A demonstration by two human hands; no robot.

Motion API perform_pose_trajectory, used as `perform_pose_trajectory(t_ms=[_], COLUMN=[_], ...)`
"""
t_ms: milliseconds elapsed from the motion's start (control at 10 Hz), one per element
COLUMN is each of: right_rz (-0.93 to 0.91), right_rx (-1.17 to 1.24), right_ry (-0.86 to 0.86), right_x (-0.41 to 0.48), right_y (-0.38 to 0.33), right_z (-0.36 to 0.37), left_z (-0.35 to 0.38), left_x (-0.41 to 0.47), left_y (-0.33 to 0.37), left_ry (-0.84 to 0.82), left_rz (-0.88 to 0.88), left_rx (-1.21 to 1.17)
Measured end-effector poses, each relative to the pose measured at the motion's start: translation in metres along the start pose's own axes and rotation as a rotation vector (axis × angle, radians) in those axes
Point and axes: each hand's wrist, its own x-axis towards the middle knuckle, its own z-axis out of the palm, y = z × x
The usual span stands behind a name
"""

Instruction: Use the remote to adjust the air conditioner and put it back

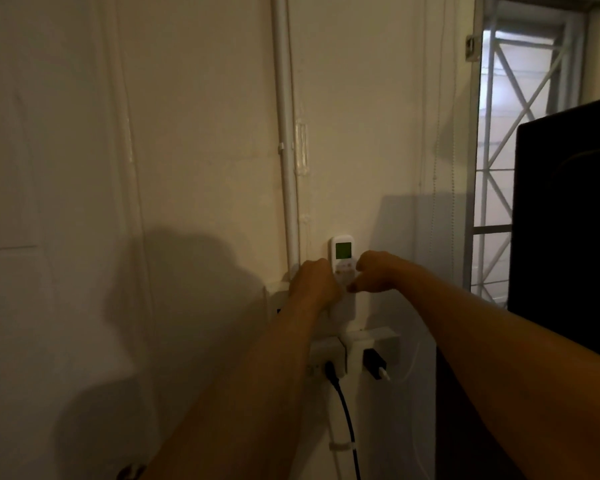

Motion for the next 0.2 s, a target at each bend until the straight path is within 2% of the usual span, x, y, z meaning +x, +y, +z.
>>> perform_pose_trajectory(t_ms=[200], right_rz=[-0.060], right_rx=[-0.125], right_ry=[-0.091], right_x=[-0.028], right_y=[-0.008], right_z=[0.015], left_z=[0.006], left_x=[-0.018], left_y=[0.005], left_ry=[-0.105], left_rz=[0.033], left_rx=[0.002])
